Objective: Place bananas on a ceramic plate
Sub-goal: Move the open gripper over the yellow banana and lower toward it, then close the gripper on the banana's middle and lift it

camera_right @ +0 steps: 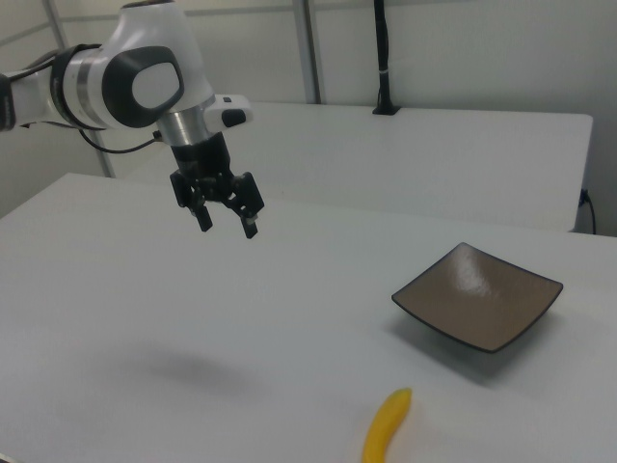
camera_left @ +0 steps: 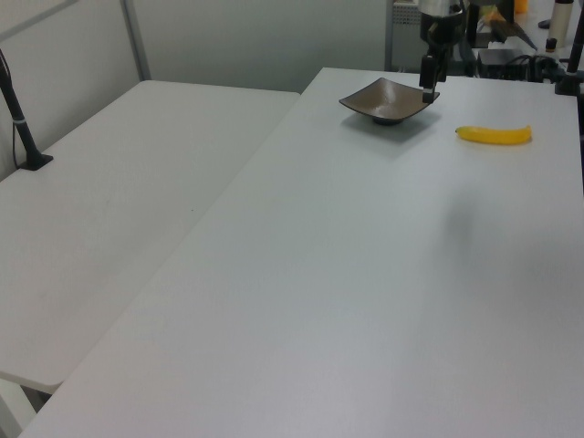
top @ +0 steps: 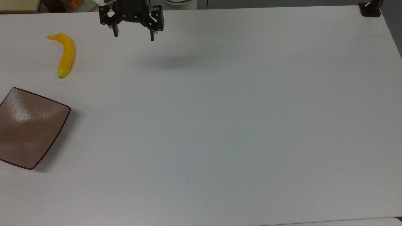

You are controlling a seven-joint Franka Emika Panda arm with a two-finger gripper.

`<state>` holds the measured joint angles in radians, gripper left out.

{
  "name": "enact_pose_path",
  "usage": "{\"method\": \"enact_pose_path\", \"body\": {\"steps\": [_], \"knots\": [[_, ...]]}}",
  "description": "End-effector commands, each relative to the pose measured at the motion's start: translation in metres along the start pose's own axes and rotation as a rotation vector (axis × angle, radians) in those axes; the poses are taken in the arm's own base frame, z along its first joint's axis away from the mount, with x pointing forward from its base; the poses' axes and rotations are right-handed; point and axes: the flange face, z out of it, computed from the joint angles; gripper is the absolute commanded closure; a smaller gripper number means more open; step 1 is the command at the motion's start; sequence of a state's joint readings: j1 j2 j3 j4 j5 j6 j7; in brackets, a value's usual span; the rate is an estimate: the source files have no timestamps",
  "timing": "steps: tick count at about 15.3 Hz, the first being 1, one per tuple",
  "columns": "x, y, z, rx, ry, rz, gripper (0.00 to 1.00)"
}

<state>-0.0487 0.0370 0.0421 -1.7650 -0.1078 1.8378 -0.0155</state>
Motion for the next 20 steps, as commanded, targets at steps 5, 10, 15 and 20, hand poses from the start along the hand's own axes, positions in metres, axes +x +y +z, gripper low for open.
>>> {"method": "enact_pose_path", "body": {"steps": [5,10,15,20], "knots": [[-0.030,0.102,0.034,-0.016,-0.050,0.028,0.00],[-0.050,0.178,0.089,-0.023,-0.038,0.138,0.00],[-0.058,0.223,0.139,-0.016,-0.082,0.165,0.00],[-0.066,0.250,0.175,-0.005,-0.110,0.113,0.00]]}}
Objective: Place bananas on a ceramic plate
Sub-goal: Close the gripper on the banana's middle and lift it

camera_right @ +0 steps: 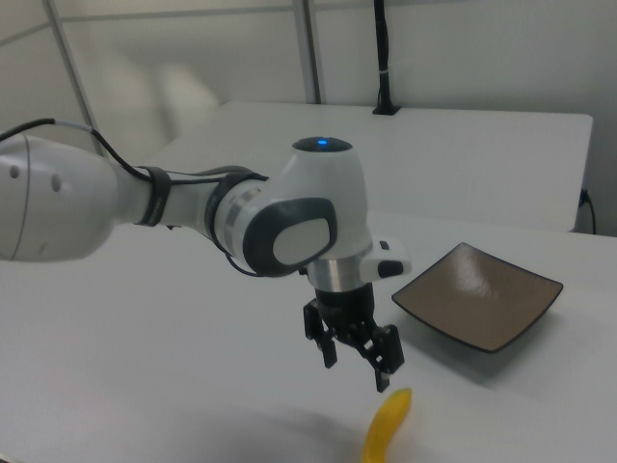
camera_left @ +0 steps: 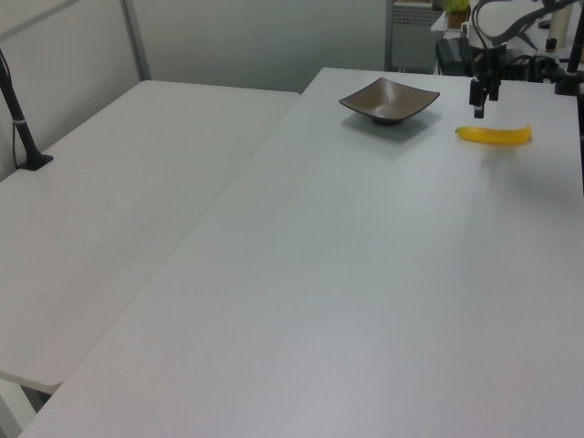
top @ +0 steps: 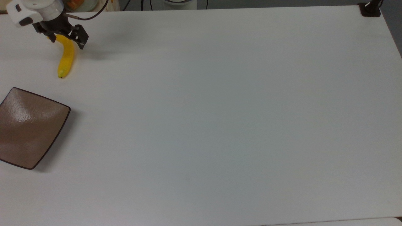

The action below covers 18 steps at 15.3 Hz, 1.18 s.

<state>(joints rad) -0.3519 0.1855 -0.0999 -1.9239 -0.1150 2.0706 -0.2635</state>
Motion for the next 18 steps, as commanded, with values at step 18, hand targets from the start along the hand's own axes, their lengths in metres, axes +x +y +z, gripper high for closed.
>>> {"method": "enact_pose_path", "body": {"steps": [18], "knots": [[-0.002,0.047,0.093,0.017,-0.065,-0.106,0.23]]}}
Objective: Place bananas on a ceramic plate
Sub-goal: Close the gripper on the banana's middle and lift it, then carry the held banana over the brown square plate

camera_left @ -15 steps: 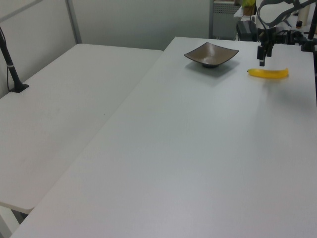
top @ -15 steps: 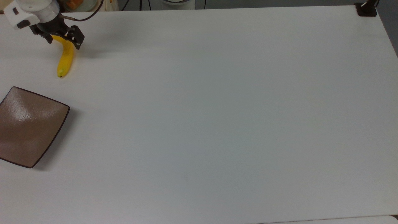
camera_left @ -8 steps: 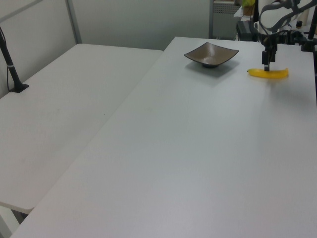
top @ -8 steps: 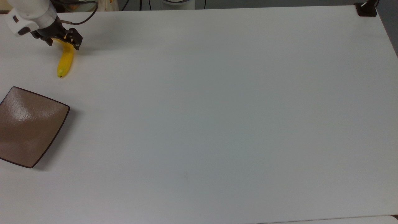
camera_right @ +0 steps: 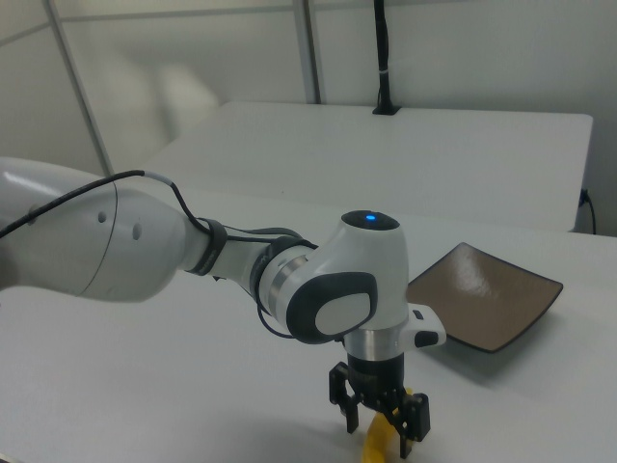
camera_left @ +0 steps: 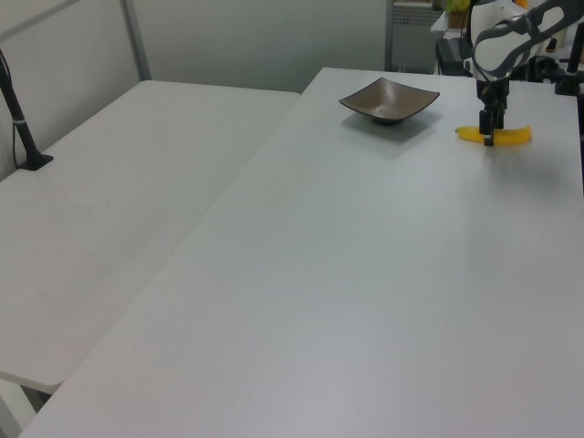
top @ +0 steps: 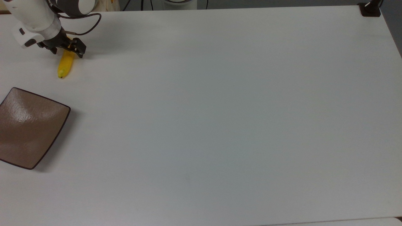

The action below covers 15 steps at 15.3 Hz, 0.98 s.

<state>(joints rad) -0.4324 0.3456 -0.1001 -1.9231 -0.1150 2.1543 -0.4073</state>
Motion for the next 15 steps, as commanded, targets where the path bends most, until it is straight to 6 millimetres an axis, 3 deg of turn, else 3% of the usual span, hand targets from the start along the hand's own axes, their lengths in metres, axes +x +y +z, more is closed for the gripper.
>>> {"method": "enact_pose_path", "body": {"steps": [1,3,4,6,9,12,15], "knots": [[-0.004,0.008,0.001,-0.010,0.010,-0.027,0.39],[-0.004,0.007,0.002,-0.002,0.003,-0.041,0.77],[-0.004,0.007,0.002,0.001,0.003,-0.046,0.81],[-0.005,0.006,-0.001,0.004,0.001,-0.047,0.83],[-0.001,0.006,-0.029,0.013,0.016,-0.035,0.83],[0.013,0.004,-0.075,0.075,0.056,-0.003,0.83],[0.026,-0.001,-0.104,0.151,0.151,0.043,0.83]]}}
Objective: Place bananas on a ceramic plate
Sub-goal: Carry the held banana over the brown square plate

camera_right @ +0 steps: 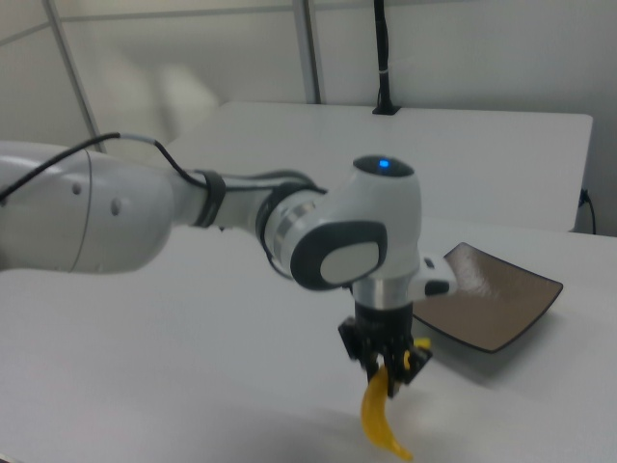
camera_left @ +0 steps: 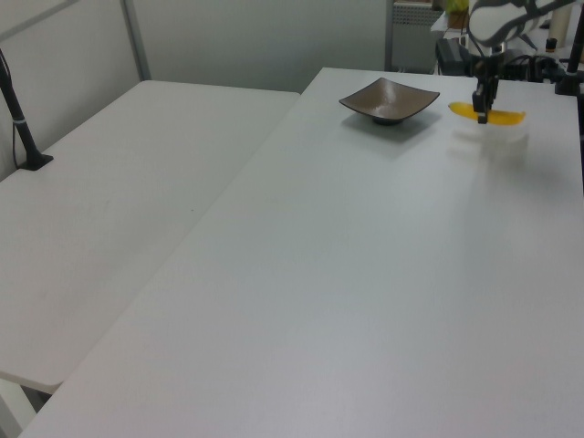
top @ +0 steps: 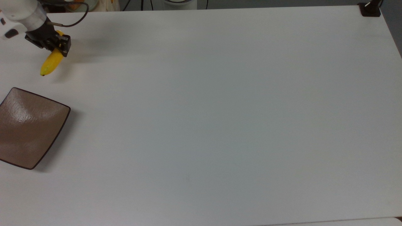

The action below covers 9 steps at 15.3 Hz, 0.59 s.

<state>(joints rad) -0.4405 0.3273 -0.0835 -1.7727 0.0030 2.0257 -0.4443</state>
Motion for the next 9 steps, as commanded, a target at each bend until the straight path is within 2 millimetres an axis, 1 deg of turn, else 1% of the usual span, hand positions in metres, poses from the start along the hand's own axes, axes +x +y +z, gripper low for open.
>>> {"method": "enact_pose_path", "body": {"steps": [1,4,5,7,8,9], "knots": [[0.017,-0.012,-0.042,0.097,0.105,0.040,0.83],[0.031,-0.015,-0.059,0.143,0.174,0.115,0.82],[0.049,-0.020,-0.072,0.147,0.226,0.111,0.82],[0.076,-0.027,-0.086,0.152,0.283,0.099,0.82],[0.089,-0.029,-0.093,0.167,0.311,0.133,0.82],[0.097,-0.029,-0.098,0.183,0.337,0.163,0.81]]}}
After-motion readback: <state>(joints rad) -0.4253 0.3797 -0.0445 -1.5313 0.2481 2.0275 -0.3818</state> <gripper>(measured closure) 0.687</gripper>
